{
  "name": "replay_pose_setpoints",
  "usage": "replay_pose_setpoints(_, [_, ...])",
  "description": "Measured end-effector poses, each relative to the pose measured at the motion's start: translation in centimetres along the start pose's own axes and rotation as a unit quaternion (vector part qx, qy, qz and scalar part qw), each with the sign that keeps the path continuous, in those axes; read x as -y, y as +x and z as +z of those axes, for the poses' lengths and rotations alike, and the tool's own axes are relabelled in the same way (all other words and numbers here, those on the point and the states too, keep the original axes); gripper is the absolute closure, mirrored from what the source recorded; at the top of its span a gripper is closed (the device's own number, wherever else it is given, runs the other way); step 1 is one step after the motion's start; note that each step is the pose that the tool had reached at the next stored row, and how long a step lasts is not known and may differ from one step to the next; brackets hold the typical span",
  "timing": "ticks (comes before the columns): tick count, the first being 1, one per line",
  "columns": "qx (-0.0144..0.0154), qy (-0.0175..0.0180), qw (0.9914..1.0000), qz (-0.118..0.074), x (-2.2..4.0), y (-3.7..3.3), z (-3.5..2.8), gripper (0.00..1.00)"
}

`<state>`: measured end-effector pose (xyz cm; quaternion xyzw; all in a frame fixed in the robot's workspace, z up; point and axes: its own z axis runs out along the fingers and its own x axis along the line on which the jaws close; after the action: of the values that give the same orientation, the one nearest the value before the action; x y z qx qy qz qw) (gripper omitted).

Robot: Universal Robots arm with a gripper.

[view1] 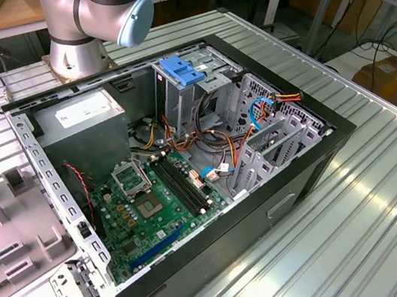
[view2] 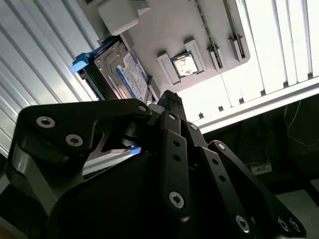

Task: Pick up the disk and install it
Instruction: 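Pick up the disk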

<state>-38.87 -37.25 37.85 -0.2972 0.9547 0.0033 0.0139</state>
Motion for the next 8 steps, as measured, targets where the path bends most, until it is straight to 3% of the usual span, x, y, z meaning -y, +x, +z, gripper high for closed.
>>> replay_pose_setpoints(8, [0.0, -0.0008, 0.9996, -0.028, 0.0, 0.0, 0.0, 0.89])
